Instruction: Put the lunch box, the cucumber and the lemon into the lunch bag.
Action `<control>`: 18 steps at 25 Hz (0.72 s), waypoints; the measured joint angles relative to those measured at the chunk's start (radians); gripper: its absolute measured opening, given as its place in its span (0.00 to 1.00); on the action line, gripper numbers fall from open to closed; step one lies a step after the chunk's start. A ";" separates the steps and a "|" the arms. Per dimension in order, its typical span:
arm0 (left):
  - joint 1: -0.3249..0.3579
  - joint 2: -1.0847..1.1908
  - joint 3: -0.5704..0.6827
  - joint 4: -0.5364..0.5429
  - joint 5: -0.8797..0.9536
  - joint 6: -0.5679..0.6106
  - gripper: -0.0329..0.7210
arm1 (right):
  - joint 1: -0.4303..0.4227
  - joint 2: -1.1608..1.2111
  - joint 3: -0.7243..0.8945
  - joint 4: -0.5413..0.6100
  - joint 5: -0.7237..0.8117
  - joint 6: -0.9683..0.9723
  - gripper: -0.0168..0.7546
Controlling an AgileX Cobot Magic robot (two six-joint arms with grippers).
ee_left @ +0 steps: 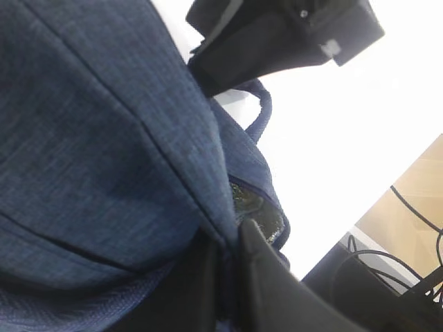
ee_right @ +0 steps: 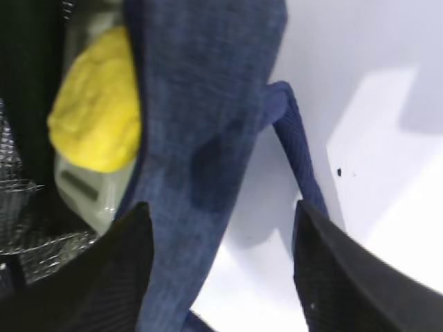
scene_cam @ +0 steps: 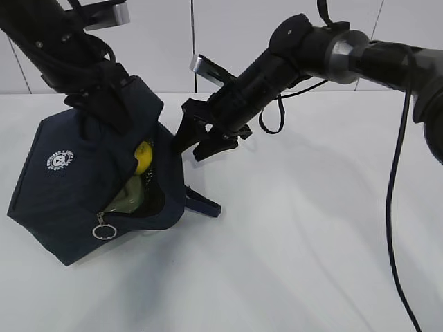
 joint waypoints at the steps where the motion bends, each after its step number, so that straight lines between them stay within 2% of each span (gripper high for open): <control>1: 0.000 0.000 0.000 -0.001 0.000 0.000 0.06 | 0.000 0.000 0.000 -0.006 0.002 0.002 0.65; 9: 0.000 0.000 0.000 -0.003 0.001 0.000 0.06 | 0.000 0.033 0.000 -0.005 0.002 0.004 0.64; 13: 0.000 0.000 0.000 -0.003 0.001 0.000 0.06 | 0.004 0.058 0.000 0.068 0.002 -0.013 0.62; 18: 0.000 0.000 0.000 -0.003 0.002 0.000 0.06 | 0.006 0.094 0.000 0.134 0.002 -0.022 0.50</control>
